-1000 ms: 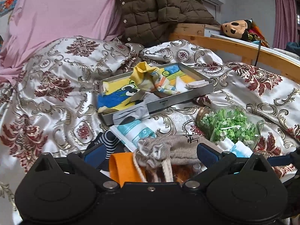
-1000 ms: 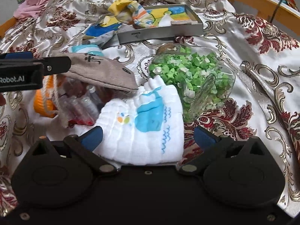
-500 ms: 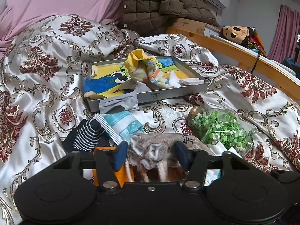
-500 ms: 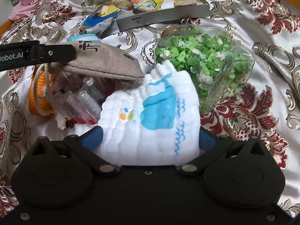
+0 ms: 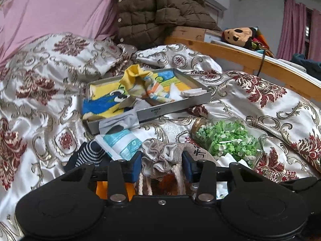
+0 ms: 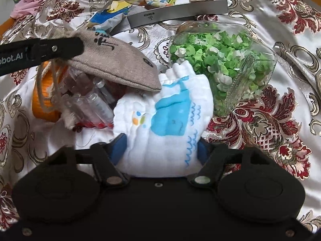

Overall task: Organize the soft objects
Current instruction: 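Close the right tool on the white whale-print cloth while the left tool grasps the beige drawstring pouch, then carry the beige pouch with the left tool while the right tool carries the whale-print cloth to the tray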

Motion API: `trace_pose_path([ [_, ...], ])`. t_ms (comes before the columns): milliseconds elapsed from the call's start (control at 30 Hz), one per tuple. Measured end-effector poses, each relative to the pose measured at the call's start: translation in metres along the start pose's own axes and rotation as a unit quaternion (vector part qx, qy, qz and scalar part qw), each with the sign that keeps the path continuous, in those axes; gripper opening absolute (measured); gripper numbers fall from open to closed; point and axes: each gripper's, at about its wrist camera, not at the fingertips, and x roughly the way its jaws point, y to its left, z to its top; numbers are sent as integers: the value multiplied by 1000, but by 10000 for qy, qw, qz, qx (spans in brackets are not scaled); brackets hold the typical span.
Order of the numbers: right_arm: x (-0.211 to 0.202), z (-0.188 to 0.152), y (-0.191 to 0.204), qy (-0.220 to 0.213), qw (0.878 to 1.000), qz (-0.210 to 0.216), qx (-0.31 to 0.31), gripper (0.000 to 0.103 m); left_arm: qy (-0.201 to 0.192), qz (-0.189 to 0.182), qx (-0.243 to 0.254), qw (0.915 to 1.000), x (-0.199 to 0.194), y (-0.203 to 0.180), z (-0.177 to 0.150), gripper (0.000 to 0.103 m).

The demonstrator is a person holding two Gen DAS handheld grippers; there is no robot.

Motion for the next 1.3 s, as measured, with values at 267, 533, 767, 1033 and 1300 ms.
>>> trace_pose_path([
  [267,-6,1,-4,124,9993,272,205,12,-343,-15,203,9992,-16,-14,3,39],
  [533,-35,0,-19,-269,9979,428,400,9,-712,155,127,9973,-43,-25,7,38],
  [767,-84,-2,-27,-1139,9921,430,291,9,-1122,457,-191,9924,-71,-26,13,38],
  [1033,-129,0,-34,-1951,9793,522,131,9,-1595,857,-569,9818,-105,-32,13,38],
  [1300,-162,-6,-45,-2446,9673,657,117,9,-1840,1086,-538,9754,-124,-52,20,38],
])
